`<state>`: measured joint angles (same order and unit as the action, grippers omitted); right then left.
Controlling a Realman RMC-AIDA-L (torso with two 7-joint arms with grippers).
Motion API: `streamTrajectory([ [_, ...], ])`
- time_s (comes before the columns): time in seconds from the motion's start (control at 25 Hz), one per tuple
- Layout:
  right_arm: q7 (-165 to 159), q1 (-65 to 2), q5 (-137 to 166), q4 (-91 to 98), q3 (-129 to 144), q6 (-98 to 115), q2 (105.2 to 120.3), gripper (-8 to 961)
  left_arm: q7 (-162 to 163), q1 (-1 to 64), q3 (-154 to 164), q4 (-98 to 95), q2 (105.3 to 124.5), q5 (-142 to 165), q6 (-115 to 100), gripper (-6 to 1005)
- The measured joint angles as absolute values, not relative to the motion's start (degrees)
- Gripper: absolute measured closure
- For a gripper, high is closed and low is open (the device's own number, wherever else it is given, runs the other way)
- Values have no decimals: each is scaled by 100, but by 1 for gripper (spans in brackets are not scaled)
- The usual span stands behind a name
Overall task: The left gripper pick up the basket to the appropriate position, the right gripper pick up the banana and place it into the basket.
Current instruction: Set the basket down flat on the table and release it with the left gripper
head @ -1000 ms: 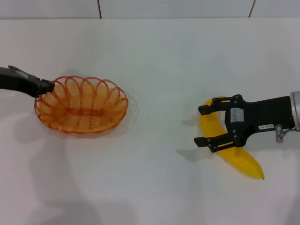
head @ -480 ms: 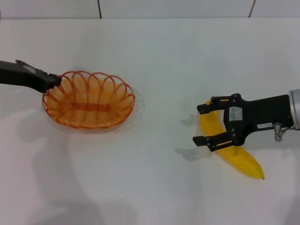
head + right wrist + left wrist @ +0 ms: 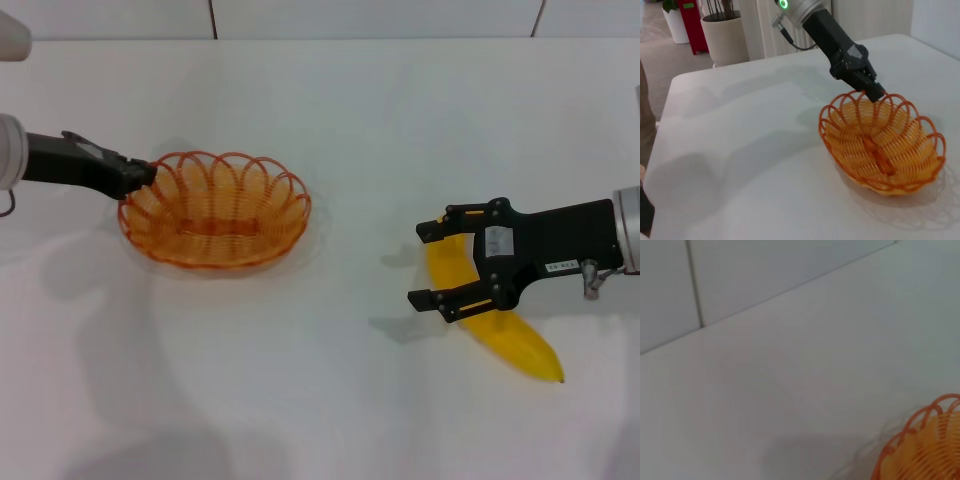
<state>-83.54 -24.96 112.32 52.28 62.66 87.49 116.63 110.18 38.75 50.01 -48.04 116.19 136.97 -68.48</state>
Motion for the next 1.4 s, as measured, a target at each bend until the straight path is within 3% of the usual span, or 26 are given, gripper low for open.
streamTrajectory([
  [1.4, -8358, -2564, 11232, 5221, 6284, 8760, 11663, 60, 10661, 3994, 5001, -4297, 11628, 13329, -6647, 930],
])
